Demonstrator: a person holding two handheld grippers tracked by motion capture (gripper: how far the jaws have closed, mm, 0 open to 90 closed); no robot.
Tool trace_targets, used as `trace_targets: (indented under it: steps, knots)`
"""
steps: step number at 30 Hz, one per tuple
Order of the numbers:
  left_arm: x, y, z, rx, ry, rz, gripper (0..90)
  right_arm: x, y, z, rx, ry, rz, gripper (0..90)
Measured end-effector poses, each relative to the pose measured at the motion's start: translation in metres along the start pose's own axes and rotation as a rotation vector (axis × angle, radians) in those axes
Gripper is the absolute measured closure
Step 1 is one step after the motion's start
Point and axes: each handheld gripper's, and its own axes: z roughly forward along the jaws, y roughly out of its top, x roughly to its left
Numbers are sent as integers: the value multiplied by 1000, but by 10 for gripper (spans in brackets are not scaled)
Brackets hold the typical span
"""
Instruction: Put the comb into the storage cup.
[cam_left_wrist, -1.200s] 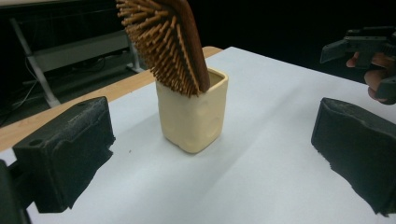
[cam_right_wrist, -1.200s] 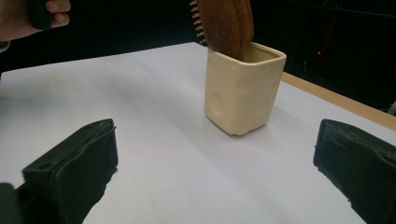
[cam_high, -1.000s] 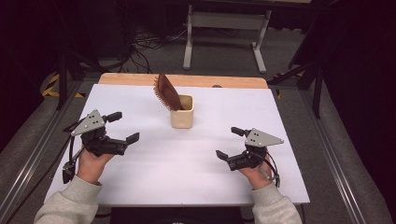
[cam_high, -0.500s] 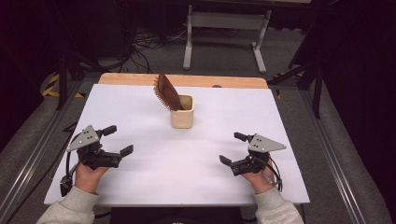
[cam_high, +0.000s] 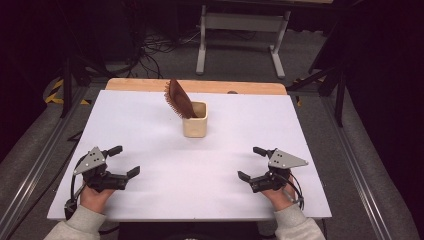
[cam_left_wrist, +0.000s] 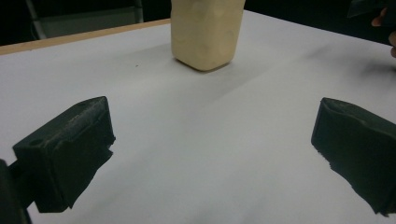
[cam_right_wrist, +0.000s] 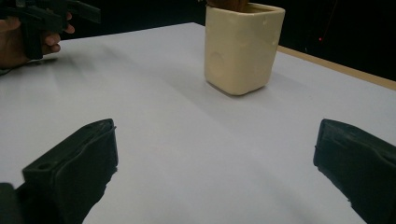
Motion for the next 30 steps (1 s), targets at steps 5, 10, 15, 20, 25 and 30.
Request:
trace_targets:
  steps: [5, 10, 15, 20, 25, 30]
  knots:
    - [1, -1, 3, 10, 12, -11, 2, 0, -11, 0, 13, -1, 13, 5]
    - [3, -1, 2, -1, 14, -28, 2, 0, -15, 2, 29, -6, 18, 5]
    - [4, -1, 1, -6, 26, -28, 2, 1, -15, 4, 30, 4, 19, 5]
    - [2, 0, 2, -9, 41, 4, 4, 2, -15, 3, 22, 1, 7, 5]
    - [7, -1, 0, -10, 42, -43, 3, 1, -15, 2, 18, 1, 15, 4]
    - [8, 0, -1, -10, 59, -52, 4, 1, -15, 2, 16, 5, 21, 5]
